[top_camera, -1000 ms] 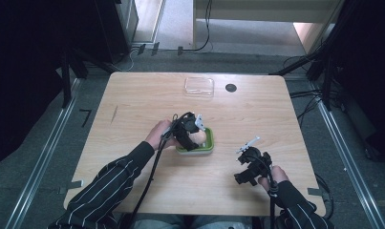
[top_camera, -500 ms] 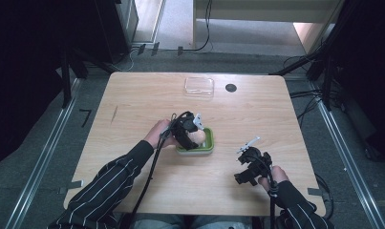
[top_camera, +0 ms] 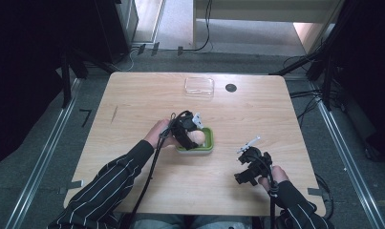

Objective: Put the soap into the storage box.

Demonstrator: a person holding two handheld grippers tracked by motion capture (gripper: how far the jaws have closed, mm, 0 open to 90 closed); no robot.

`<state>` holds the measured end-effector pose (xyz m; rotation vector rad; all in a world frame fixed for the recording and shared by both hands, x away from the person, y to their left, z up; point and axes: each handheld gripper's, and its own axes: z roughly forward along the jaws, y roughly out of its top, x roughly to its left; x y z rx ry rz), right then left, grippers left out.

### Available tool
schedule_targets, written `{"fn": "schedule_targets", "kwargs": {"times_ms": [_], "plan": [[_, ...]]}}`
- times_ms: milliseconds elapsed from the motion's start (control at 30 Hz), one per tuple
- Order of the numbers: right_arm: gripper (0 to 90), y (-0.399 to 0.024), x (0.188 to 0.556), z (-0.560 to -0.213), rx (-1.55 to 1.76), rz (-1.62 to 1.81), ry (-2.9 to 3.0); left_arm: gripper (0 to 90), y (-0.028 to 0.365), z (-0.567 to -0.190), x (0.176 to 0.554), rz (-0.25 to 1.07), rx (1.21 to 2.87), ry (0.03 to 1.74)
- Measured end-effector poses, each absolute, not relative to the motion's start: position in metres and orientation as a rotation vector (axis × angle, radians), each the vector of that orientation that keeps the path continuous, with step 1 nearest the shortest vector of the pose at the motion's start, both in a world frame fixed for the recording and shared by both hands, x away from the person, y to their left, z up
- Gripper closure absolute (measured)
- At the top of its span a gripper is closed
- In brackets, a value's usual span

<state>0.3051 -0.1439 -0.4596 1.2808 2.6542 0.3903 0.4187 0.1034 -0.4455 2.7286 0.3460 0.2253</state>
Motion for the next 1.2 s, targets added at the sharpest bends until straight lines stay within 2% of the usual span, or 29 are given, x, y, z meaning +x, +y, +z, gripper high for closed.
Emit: {"fn": "schedule_targets", "kwargs": {"times_ms": [267, 400, 467, 567, 867, 1200], "plan": [[14.1, -0.144, 0.305, -0.459, 1.287, 0.382, 2.655, 27.8, 0.105, -0.443, 0.418, 0.244, 2.708, 0.356], [14.1, -0.144, 0.305, -0.459, 1.28, 0.386, 2.657, 24.1, 0.106, -0.44, 0.418, 0.265, 2.7, 0.361], [14.1, -0.144, 0.305, -0.459, 1.287, 0.383, 2.656, 18.0, 0.106, -0.438, 0.419, 0.277, 2.706, 0.377], [14.1, -0.144, 0.305, -0.459, 1.286, 0.383, 2.656, 14.6, 0.106, -0.437, 0.418, 0.286, 2.717, 0.403], [14.1, -0.145, 0.305, -0.459, 1.288, 0.386, 2.657, 10.7, 0.104, -0.429, 0.412, 0.317, 2.718, 0.445], [14.1, -0.145, 0.305, -0.458, 1.29, 0.385, 2.657, 6.5, 0.113, -0.415, 0.404, 0.292, 2.693, 0.542]]}}
